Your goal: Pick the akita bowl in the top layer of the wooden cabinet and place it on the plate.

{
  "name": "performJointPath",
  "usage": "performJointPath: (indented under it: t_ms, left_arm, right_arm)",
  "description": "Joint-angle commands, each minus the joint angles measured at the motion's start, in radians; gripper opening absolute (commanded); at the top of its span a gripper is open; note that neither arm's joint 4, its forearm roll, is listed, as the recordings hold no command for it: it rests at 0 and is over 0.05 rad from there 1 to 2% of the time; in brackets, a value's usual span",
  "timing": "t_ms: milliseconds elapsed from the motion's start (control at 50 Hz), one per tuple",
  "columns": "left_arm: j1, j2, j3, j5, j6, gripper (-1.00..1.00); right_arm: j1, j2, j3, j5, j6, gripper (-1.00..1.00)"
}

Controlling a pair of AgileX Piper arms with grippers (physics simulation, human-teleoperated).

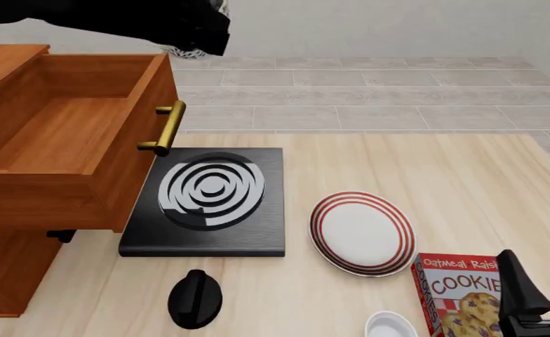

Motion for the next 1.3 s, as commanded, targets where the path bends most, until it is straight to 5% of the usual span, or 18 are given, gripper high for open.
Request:
performJointPath:
  t_ms: [20,580,1300]
  left_arm:
    - [-0.045,0.028,-0.016,-0.016,0.02,-1.0]
    - [-0.16,0.132,-0.06,-0.042,0.046,-1.0]
    - [-0.236,0.271,0.027,-0.169,0.067,-1.0]
  right_arm:
    - [-0.016,0.0,-0.002,0.0,0.003,1.0]
    - [-0.029,0.0,0.0,0.0,-0.009,1.0]
    - [-0.026,0.0,0.001,-0.002,-0.007,1.0]
